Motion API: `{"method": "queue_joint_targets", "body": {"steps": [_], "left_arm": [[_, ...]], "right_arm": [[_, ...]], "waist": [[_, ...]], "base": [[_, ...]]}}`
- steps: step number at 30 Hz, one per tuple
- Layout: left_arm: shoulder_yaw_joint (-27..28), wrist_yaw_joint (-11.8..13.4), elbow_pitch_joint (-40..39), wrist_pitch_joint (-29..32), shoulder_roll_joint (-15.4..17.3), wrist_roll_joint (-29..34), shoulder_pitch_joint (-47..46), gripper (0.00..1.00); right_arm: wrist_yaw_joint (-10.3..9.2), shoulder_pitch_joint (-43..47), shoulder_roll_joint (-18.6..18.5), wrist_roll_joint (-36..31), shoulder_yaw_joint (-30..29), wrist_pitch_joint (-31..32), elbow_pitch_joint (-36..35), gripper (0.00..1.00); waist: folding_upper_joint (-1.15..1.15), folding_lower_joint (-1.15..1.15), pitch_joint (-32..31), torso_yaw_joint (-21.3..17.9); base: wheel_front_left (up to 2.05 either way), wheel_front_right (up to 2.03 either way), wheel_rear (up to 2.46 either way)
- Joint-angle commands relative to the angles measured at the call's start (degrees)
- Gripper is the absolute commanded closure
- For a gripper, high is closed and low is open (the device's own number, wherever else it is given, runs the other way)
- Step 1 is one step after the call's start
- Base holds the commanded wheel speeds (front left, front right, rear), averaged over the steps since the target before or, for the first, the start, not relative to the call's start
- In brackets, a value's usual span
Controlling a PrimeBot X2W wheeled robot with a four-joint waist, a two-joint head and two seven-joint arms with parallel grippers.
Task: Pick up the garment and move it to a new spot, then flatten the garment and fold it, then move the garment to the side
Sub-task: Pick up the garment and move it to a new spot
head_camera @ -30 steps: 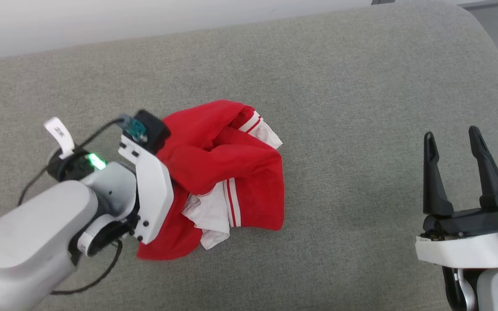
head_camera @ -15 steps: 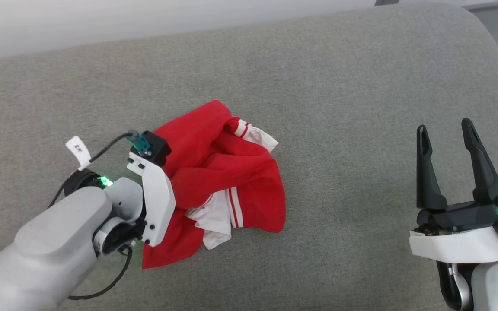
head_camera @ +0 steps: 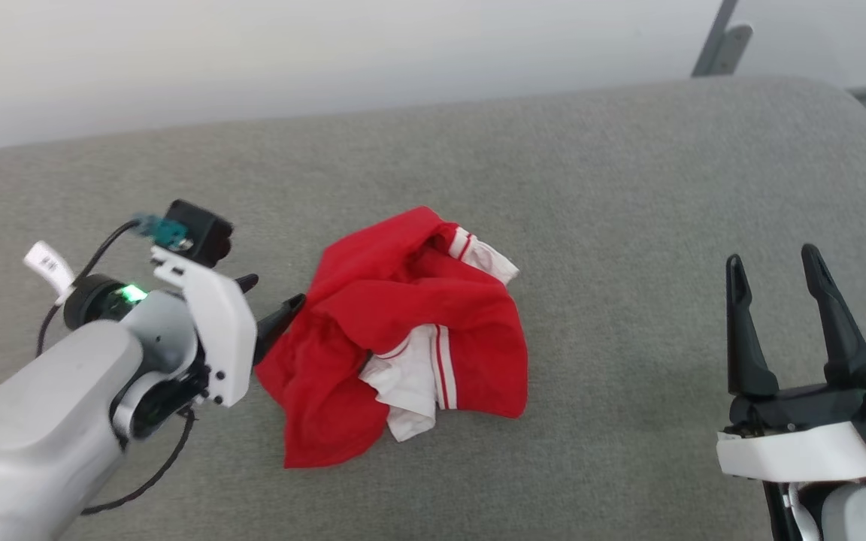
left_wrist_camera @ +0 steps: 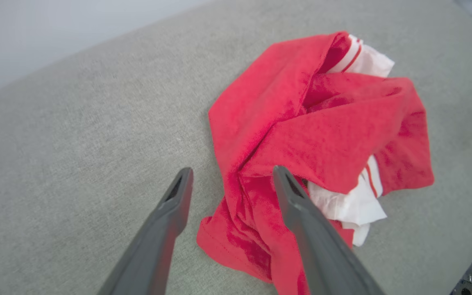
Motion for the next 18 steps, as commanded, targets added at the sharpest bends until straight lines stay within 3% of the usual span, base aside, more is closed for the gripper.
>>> {"method": "queue_joint_targets", "body": {"steps": [1, 14, 18], "left_arm": [[0.7, 0.6, -0.8, -2.1, 0.9, 0.2, 1.8, 0.0], [7.7, 6.2, -6.5, -26.9, 6.7, -0.3, 15.8, 0.0], [9.3, 7.3, -7.1, -30.5, 7.3, -0.6, 19.5, 0.0]], "right_arm": [[-0.02, 0.8, 0.0, -0.3, -0.1, 0.0, 0.3, 0.0], [-0.02, 4.8, 0.0, -1.2, -1.1, 0.0, 1.5, 0.0], [-0.02, 5.2, 0.0, -0.9, -1.5, 0.0, 1.8, 0.0]], "waist": [[0.0, 0.0, -1.9, 1.7], [0.0, 0.0, -7.2, 6.5], [0.0, 0.0, -7.7, 7.3]], "base": [[0.0, 0.0, 0.0], [0.0, 0.0, 0.0], [0.0, 0.0, 0.0]]}}
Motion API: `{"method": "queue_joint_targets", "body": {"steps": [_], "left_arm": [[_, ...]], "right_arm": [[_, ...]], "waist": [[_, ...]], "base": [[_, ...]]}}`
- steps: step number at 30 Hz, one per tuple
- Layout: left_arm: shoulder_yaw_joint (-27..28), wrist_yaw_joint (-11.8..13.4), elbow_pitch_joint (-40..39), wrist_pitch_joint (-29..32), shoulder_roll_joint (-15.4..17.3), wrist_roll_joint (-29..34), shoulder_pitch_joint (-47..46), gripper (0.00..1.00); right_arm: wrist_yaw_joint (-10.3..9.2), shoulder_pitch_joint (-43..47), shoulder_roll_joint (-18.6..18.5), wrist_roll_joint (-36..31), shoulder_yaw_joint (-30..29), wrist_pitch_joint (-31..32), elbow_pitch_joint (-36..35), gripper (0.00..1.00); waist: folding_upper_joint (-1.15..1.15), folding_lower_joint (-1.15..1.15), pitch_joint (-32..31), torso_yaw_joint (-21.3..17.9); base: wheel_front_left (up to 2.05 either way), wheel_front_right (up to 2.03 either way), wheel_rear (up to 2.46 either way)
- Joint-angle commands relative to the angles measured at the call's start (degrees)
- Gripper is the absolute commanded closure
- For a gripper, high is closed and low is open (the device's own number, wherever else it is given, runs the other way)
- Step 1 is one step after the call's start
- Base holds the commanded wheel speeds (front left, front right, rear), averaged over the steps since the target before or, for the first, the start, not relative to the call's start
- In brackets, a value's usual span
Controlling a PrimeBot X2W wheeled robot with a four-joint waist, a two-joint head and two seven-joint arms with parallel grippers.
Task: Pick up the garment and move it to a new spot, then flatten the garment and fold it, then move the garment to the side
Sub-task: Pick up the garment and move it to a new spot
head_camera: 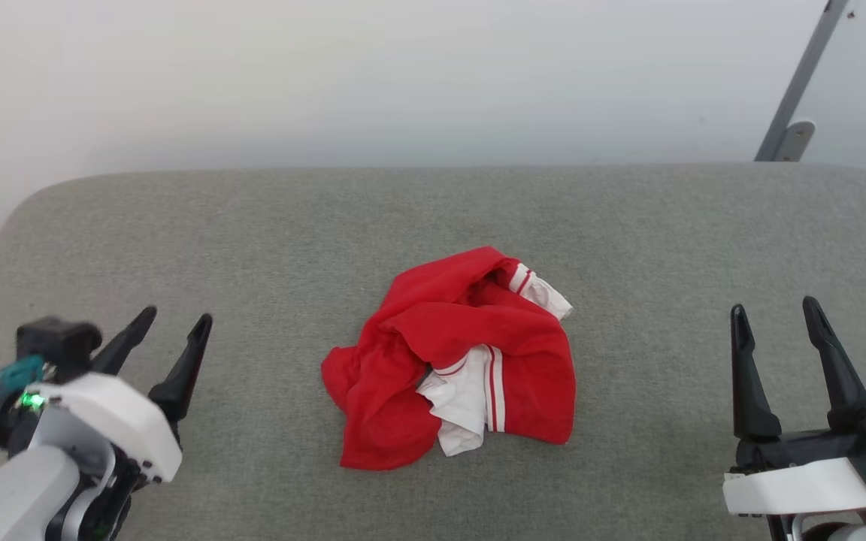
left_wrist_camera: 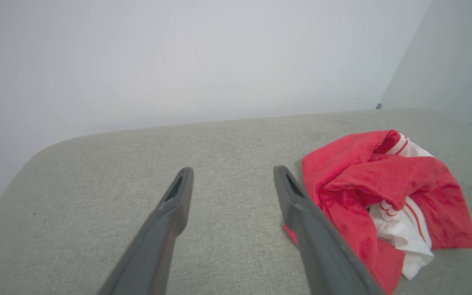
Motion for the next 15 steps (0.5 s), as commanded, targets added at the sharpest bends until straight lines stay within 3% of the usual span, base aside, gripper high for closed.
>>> {"method": "queue_joint_targets", "body": {"steps": [1, 4, 8, 15], "left_arm": [[0.6, 0.5, -0.3, -0.5, 0.0, -0.2, 1.0, 0.0], [3.8, 1.1, -0.9, -1.6, -0.5, 0.4, 4.7, 0.0], [12.4, 1.2, -3.0, -1.6, -2.5, 4.4, 10.2, 0.0], [29.4, -1.8, -5.8, -1.7, -8.5, 13.3, 21.7, 0.0]], "right_arm": [[0.0, 0.4, 0.1, 0.1, -0.1, 0.0, 0.3, 0.0], [0.0, 1.2, 0.0, 0.5, -0.7, 0.0, 1.4, 0.0], [0.0, 1.7, 0.0, 0.3, -1.4, 0.0, 3.3, 0.0], [0.0, 2.2, 0.0, -0.3, -2.2, -0.1, 7.2, 0.0]], "waist": [[0.0, 0.0, -0.3, 0.4], [0.0, 0.0, -0.7, 1.0], [0.0, 0.0, -1.0, 1.8], [0.0, 0.0, -1.5, 2.7]], "base": [[0.0, 0.0, 0.0], [0.0, 0.0, 0.0], [0.0, 0.0, 0.0], [0.0, 0.0, 0.0]]}}
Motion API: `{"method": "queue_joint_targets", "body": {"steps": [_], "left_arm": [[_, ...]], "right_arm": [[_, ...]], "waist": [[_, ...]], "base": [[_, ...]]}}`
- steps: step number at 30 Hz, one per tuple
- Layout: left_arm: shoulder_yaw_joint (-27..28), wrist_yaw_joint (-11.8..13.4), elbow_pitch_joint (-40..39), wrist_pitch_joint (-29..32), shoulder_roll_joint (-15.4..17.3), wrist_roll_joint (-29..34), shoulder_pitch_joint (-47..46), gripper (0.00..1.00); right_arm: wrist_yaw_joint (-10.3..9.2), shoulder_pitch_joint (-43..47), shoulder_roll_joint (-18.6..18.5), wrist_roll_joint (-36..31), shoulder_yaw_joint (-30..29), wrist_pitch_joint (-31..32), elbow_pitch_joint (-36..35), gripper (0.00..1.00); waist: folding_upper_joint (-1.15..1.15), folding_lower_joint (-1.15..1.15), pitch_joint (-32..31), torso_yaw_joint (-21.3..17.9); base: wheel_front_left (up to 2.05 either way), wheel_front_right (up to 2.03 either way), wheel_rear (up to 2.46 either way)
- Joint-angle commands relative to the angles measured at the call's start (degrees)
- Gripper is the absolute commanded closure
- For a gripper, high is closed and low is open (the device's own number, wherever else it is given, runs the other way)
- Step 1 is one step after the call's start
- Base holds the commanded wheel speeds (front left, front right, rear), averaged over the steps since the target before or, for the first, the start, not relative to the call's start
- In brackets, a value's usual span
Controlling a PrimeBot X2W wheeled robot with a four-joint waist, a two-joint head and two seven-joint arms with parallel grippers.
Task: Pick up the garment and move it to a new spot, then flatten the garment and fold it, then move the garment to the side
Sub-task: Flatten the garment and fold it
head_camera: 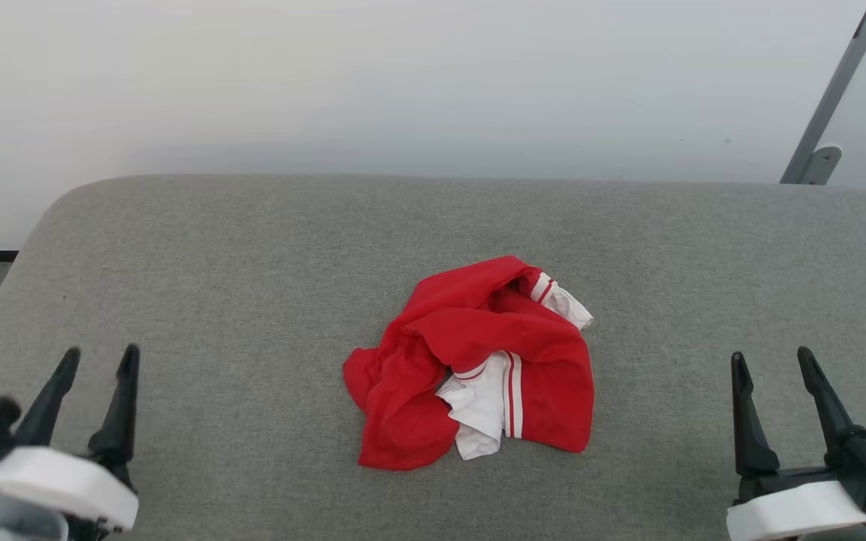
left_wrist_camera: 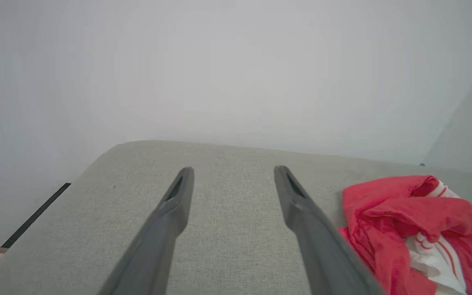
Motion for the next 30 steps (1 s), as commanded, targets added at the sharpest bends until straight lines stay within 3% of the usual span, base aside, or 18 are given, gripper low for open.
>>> {"method": "queue_joint_targets", "body": {"steps": [1, 13, 20, 30], "left_arm": [[1.2, -0.6, -0.2, -0.3, -0.6, 1.4, 1.1, 0.0], [19.7, -10.0, -1.9, -0.3, -12.5, 14.3, 11.5, 0.0], [26.3, -12.4, -3.6, -0.3, -18.7, 18.7, 15.1, 0.0], [23.8, -12.4, -4.3, -0.3, -18.5, 17.3, 16.9, 0.0]], "right_arm": [[-0.01, 0.4, 0.0, -0.2, -0.1, 0.0, 0.5, 0.0], [-0.01, -0.1, 0.0, -0.9, -1.0, 0.0, 3.3, 0.0], [-0.01, 0.1, -0.1, -1.1, -1.4, 0.0, 4.4, 0.0], [-0.02, 0.7, 0.0, -1.0, -2.1, 0.0, 4.2, 0.0]], "waist": [[0.0, 0.0, -0.1, 0.2], [0.0, 0.0, -0.5, 1.3], [0.0, 0.0, -0.7, 1.6], [0.0, 0.0, -1.2, 2.1]], "base": [[0.0, 0.0, 0.0], [0.0, 0.0, 0.0], [0.0, 0.0, 0.0], [0.0, 0.0, 0.0]]}}
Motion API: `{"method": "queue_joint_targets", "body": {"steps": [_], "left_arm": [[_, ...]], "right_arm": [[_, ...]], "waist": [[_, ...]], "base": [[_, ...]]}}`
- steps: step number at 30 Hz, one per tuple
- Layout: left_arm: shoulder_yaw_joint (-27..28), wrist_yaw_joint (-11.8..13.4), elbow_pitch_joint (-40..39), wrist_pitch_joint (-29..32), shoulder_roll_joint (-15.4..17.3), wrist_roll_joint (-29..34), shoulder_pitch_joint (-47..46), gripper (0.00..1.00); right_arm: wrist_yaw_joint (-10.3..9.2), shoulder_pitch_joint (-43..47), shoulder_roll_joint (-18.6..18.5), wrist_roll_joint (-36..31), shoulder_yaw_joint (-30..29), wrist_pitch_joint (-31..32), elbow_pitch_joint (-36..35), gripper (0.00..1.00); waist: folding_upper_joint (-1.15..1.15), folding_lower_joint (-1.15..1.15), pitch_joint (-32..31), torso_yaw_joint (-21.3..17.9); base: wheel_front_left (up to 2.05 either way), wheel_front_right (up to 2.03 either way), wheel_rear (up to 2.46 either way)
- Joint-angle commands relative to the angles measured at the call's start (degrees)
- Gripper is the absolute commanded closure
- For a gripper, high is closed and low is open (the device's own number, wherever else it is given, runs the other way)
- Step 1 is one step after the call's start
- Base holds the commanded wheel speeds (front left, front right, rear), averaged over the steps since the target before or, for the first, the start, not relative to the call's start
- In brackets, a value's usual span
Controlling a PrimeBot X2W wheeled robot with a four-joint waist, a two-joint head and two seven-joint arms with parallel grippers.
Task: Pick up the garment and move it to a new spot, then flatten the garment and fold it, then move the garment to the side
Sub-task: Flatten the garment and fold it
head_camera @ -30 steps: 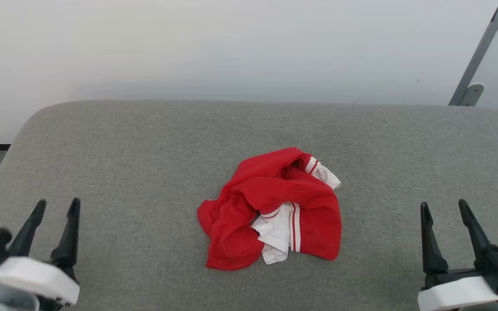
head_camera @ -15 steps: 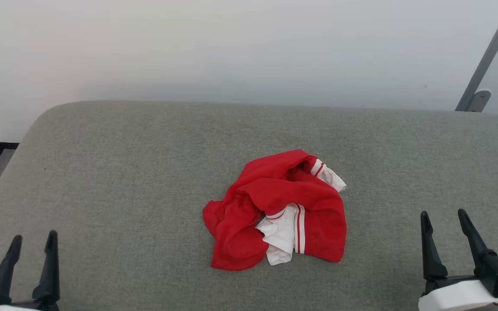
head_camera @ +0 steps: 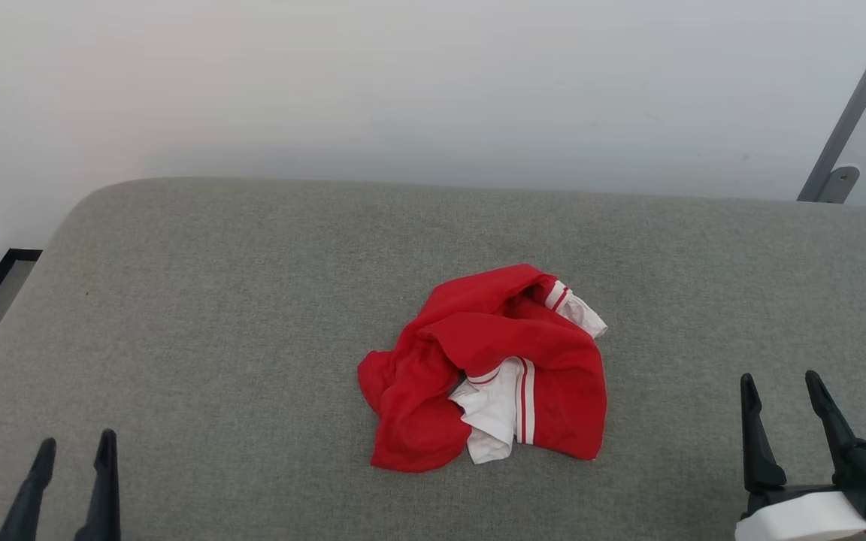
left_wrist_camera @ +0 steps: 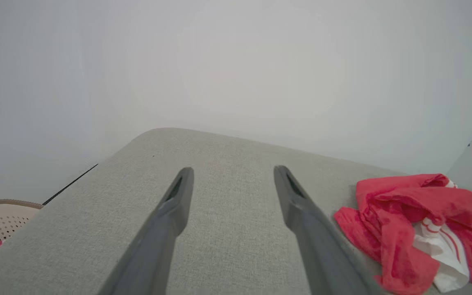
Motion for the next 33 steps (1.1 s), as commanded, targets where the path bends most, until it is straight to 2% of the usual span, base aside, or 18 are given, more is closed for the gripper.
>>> {"method": "queue_joint_targets", "body": {"steps": [1, 12, 33], "left_arm": [[-0.4, -0.2, 0.3, -0.3, 0.3, -0.2, 0.5, 0.0], [-2.1, -0.2, 1.4, -0.3, 1.4, -1.0, 0.8, 0.0], [-2.2, -0.2, 0.9, -0.3, -0.1, -1.2, -0.7, 0.0]], "right_arm": [[-0.02, 0.4, 0.0, 0.0, 0.0, 0.0, -0.1, 0.0], [-0.02, 1.2, 0.0, 1.0, -0.6, 0.0, -0.7, 0.0], [-0.01, 2.8, 0.0, 3.2, -0.5, 0.0, -0.9, 0.0]], "waist": [[0.0, 0.0, -0.1, 0.0], [0.0, 0.0, -0.6, -0.4], [0.0, 0.0, -0.9, -1.8]], "base": [[0.0, 0.0, 0.0], [0.0, 0.0, 0.0], [0.0, 0.0, 0.0]]}}
